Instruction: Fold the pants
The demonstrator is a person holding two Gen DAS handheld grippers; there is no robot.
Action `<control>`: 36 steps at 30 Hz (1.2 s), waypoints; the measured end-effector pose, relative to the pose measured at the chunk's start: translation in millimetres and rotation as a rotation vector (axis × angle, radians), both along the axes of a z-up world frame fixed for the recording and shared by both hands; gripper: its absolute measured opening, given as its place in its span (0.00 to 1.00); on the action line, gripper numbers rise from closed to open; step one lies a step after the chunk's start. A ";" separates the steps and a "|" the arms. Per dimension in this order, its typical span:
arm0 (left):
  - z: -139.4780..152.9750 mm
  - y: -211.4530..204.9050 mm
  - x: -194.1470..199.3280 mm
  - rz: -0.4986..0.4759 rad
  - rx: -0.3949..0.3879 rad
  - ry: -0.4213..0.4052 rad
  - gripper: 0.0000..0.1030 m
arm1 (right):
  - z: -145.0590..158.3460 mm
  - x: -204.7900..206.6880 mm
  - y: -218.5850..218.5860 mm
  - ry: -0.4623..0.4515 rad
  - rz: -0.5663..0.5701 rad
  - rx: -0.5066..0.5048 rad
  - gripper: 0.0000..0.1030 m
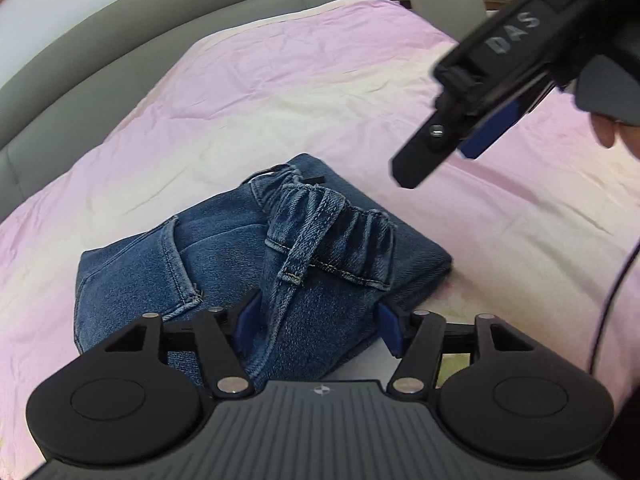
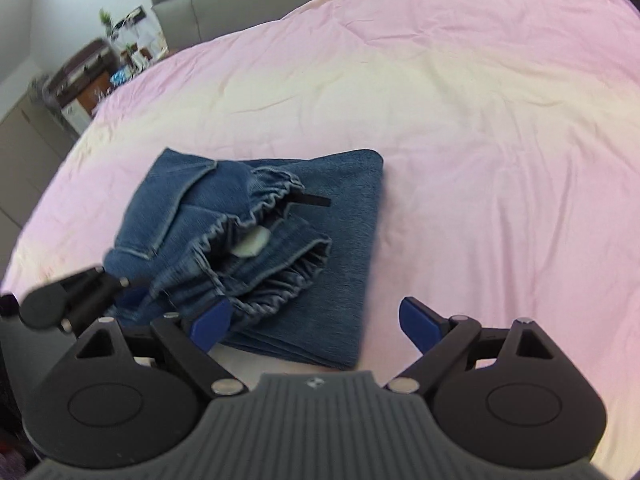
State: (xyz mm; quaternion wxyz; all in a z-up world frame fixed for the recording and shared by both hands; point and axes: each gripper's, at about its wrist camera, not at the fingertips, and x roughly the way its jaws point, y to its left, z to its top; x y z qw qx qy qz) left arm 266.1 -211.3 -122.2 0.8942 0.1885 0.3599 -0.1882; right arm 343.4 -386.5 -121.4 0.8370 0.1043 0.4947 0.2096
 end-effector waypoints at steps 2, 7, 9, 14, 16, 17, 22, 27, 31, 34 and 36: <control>7.5 11.0 -0.7 -0.014 -0.075 0.024 0.73 | 1.2 3.8 3.0 0.027 -0.017 0.026 0.79; 26.3 41.3 -13.4 -0.024 -0.156 0.056 0.73 | 12.5 7.8 16.0 0.037 -0.026 0.114 0.75; 28.6 57.4 -19.0 -0.009 -0.125 0.042 0.74 | 13.5 10.1 27.7 0.040 -0.020 0.125 0.74; 16.3 115.9 -25.1 0.105 -0.028 0.054 0.74 | -7.4 18.7 56.6 0.077 -0.035 0.143 0.54; 5.1 138.7 -27.0 0.151 0.004 0.076 0.75 | -15.3 21.4 62.6 0.087 -0.052 0.151 0.51; -0.2 147.3 -27.0 0.172 0.009 0.090 0.76 | -19.1 22.5 65.0 0.093 -0.061 0.159 0.47; -27.7 174.0 -20.4 0.265 0.013 0.145 0.74 | -13.9 17.2 72.2 0.069 -0.065 0.126 0.17; -35.4 183.9 -11.3 0.342 -0.070 0.139 0.25 | 2.4 -10.1 72.9 -0.016 -0.027 -0.011 0.04; -34.3 196.0 -15.3 0.358 -0.089 0.143 0.20 | -24.6 -20.6 73.7 0.010 -0.037 -0.101 0.02; -40.5 207.3 -17.8 0.393 -0.080 0.197 0.07 | -44.2 -24.7 85.3 0.010 -0.043 -0.164 0.02; -39.3 214.7 -18.6 0.402 -0.108 0.226 0.07 | -54.4 -23.7 89.2 0.026 -0.055 -0.177 0.02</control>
